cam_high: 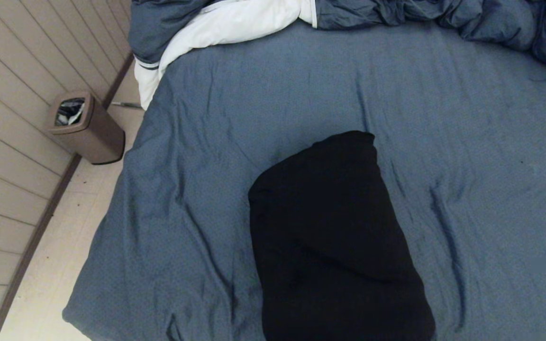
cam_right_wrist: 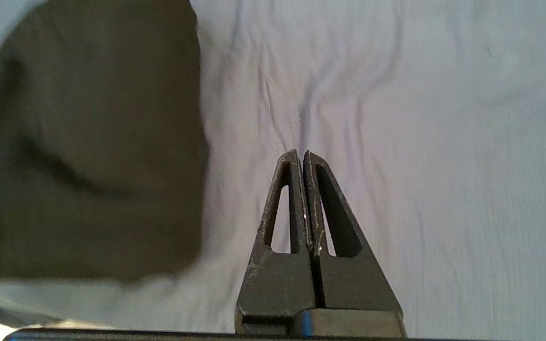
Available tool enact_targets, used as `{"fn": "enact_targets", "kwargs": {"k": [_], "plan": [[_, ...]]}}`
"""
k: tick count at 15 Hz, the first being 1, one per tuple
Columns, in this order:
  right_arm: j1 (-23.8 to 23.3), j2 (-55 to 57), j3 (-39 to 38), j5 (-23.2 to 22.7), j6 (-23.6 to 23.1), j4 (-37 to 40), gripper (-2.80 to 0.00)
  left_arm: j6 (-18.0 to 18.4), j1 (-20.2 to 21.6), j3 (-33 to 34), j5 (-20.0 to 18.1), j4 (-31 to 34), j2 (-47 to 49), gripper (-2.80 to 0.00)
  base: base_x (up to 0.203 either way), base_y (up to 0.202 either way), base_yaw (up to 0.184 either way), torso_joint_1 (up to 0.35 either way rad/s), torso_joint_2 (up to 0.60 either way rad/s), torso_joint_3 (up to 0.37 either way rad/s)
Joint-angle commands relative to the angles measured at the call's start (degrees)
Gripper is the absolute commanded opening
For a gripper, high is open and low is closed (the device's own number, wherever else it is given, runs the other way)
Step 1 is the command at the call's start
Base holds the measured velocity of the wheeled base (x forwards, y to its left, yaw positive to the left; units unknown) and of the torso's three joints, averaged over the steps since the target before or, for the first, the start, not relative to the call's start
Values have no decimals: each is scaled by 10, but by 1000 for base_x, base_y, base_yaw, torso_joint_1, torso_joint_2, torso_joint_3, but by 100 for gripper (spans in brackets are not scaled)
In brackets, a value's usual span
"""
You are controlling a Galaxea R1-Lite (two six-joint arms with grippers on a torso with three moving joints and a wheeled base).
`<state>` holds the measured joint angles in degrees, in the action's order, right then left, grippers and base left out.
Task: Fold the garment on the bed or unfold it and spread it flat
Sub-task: Unfold the black sweatshirt
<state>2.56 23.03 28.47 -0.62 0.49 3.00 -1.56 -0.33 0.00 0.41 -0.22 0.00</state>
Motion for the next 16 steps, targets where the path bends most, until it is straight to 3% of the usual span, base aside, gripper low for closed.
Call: {"fn": "enact_targets", "kwargs": {"k": [1,4,6,13,16], "plan": [[12,160,83,0,0,4,-280,0,0,0,0,0,1,-280,0,0,0,0,0,0],[24,317,223,-1,1,57,-280,0,0,0,0,0,1,-280,0,0,0,0,0,0],[60,408,331,-1,15,117,-280,0,0,0,0,0,1,-280,0,0,0,0,0,0],[280,661,587,7,55,335,-280,0,0,0,0,0,1,-280,0,0,0,0,0,0],[341,708,682,21,70,402,-280,0,0,0,0,0,1,-280,0,0,0,0,0,0]]}}
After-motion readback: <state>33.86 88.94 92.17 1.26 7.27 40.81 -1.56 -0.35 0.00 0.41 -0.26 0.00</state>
